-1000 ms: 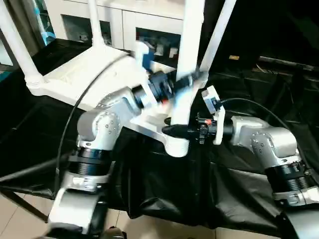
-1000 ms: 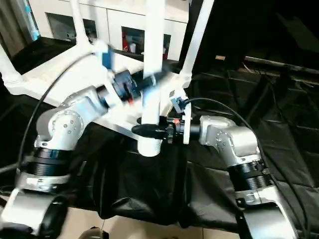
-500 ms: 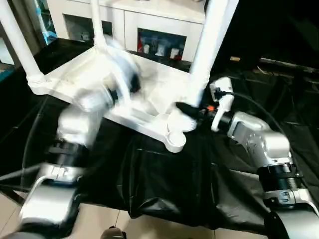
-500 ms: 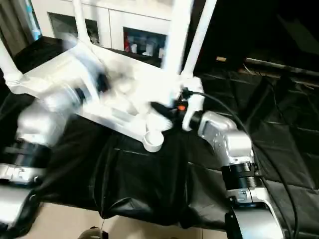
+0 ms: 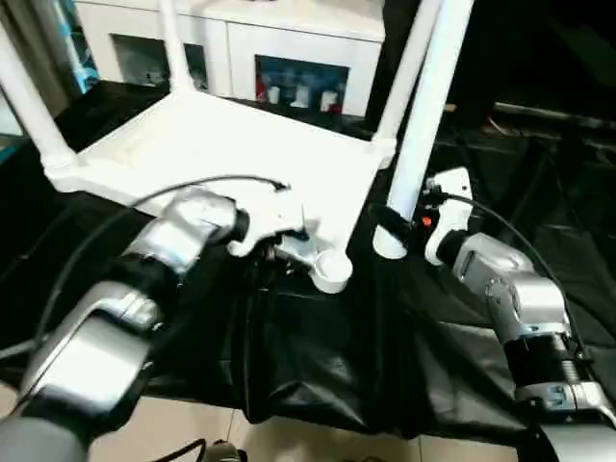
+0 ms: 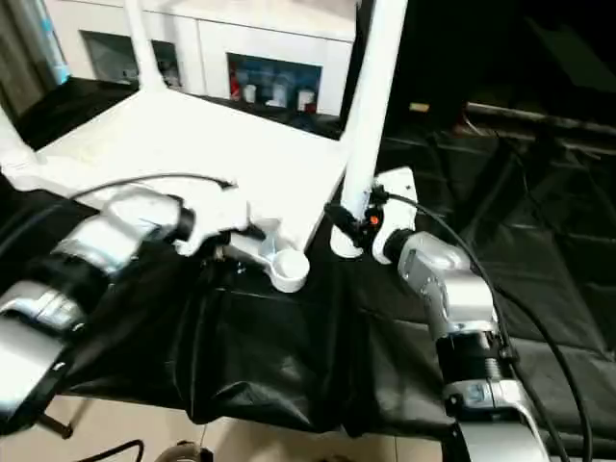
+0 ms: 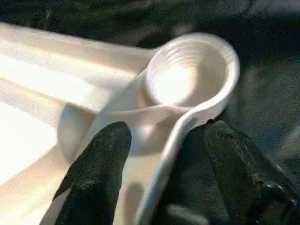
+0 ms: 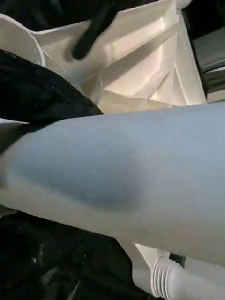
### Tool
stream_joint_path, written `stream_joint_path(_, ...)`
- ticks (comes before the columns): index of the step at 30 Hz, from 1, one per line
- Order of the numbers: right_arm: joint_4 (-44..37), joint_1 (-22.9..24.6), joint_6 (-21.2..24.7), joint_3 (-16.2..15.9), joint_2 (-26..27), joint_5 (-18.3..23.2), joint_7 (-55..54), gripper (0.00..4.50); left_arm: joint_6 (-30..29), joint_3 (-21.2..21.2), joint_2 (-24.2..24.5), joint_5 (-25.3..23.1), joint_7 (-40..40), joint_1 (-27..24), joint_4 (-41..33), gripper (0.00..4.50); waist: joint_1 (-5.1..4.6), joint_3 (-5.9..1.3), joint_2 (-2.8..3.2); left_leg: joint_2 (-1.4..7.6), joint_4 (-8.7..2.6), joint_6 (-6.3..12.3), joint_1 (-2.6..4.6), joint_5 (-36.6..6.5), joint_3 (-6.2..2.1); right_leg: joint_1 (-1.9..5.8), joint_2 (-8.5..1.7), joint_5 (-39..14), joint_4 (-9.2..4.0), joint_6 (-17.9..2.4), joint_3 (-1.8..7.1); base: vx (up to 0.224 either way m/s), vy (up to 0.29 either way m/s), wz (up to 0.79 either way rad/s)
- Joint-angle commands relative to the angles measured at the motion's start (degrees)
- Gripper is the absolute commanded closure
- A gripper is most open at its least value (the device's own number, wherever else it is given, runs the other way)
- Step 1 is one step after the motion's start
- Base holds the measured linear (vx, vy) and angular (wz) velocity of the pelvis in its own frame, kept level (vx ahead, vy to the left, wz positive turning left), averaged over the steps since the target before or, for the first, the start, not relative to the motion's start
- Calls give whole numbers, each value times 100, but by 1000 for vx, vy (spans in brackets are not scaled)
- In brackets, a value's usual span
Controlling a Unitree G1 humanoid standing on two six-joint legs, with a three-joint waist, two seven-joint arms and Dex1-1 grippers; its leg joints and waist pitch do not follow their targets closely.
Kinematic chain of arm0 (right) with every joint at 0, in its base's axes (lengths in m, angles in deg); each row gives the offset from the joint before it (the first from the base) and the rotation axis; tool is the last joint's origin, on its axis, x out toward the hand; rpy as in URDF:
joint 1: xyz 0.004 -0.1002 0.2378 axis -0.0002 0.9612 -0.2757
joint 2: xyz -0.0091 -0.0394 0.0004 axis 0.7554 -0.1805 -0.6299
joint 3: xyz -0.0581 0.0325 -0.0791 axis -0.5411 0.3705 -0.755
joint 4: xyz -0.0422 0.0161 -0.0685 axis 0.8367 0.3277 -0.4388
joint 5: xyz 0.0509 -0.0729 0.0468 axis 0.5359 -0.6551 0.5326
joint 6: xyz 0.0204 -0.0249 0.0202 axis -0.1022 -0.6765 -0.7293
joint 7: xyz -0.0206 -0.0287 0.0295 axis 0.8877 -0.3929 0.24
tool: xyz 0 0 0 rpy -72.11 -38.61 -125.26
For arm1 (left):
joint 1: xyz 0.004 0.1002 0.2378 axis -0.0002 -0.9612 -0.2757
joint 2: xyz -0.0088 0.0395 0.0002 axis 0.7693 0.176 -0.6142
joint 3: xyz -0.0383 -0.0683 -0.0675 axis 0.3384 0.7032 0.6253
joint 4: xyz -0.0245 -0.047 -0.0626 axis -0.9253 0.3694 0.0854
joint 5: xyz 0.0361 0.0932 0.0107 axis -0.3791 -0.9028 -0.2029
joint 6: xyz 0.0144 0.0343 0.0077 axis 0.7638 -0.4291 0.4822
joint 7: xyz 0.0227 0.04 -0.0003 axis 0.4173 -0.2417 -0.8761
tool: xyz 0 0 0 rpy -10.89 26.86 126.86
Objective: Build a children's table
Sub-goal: Move table base
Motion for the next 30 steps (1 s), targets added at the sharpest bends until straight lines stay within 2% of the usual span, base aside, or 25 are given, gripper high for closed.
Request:
stream_joint_path(1,-199,75,-3,119,-23,7,-45,257,176,-63,-106,-172,-307,200,315,155,12,-514,100,35,-376,-251,164,-1527,-62,339,-215,-641,-332,-1294,140,0,0,0)
stream_joint_path(3,-286,161,11,124,-22,22,-57,257,191,-3,-214,-192,-362,256,551,155,13,-497,131,32,-371,-172,162,-1526,-51,331,-214,-758,-370,-1350,138,0,0,0)
stream_joint_path(5,-348,214,31,138,-32,38,-70,257,25,86,-310,-124,-237,275,720,190,11,-503,137,41,-368,-143,164,-1545,-56,338,-216,-768,-365,-1402,136,0,0,0)
stream_joint_path(6,-364,228,38,148,-42,46,-75,257,-37,138,-353,-92,-149,292,811,190,3,-502,170,34,-367,-130,168,-1544,-49,330,-214,-785,-375,-1434,135,0,0,0)
stream_joint_path(7,-375,237,44,155,-45,48,-90,257,-118,175,-374,-61,-44,306,871,196,5,-498,172,42,-371,-126,167,-1557,-59,333,-216,-814,-375,-1459,132,0,0,0)
stream_joint_path(8,-382,243,47,164,-52,51,-96,257,-164,165,-384,-88,22,328,923,211,6,-497,198,44,-372,-129,172,-1586,-61,329,-220,-839,-374,-1475,132,0,0,0)
stream_joint_path(12,-323,200,30,185,-70,37,-109,257,-399,98,-433,-235,570,473,1191,245,-3,-497,146,40,-374,-89,169,-1568,-54,334,-226,-868,-388,-1494,132,0,0,0)
stream_joint_path(14,-230,131,-1,169,-65,8,-101,257,-456,-11,-427,-354,867,515,1253,267,1,-492,149,48,-382,-69,168,-1533,-59,335,-235,-877,-387,-1504,131,0,0,0)
stream_joint_path(18,-77,24,-89,99,-69,-76,-87,257,-417,-175,-423,-587,931,526,1301,292,6,-495,161,57,-380,-34,165,-1489,-59,343,-243,-708,-372,-1573,132,0,0,0)
stream_joint_path(19,-59,11,-105,88,-66,-86,-84,257,-425,-214,-418,-632,947,523,1300,292,9,-492,183,57,-382,-37,169,-1520,-59,340,-241,-706,-380,-1573,131,0,0,0)
stream_joint_path(20,-59,11,-105,88,-66,-86,-84,257,-425,-214,-418,-632,947,523,1300,310,4,-488,173,55,-383,-38,166,-1531,-60,343,-239,-711,-375,-1577,129,0,0,0)
stream_joint_path(22,-40,-7,-135,70,-66,-107,-79,257,-430,-361,-395,-818,960,519,1301,328,6,-483,174,58,-389,-44,173,-1596,-62,343,-252,-884,-395,-1542,129,0,0,0)
stream_joint_path(23,-47,0,-149,51,-72,-128,-79,257,-436,-447,-378,-952,961,503,1294,331,11,-477,200,58,-391,-60,177,-1638,-65,337,-253,-944,-400,-1535,130,0,0,0)
stream_joint_path(25,-62,28,-170,25,-77,-153,-73,257,-558,-511,-374,-1041,1040,461,1274,341,-4,-466,188,59,-412,-100,190,-1797,-73,341,-255,-1210,-437,-1467,128,0,0,0)
stream_joint_path(27,-57,42,-184,26,-82,-158,-62,257,-753,-483,-405,-1014,1168,410,1233,364,-14,-464,196,56,-413,-108,195,-1826,-72,337,-257,-1310,-444,-1447,130,0,0,0)
stream_joint_path(30,-48,48,-174,51,-68,-125,-44,257,-1156,-166,-590,-715,1184,290,1127,387,-7,-475,187,54,-404,-44,186,-1720,-66,335,-260,-1309,-448,-1473,132,0,0,0)
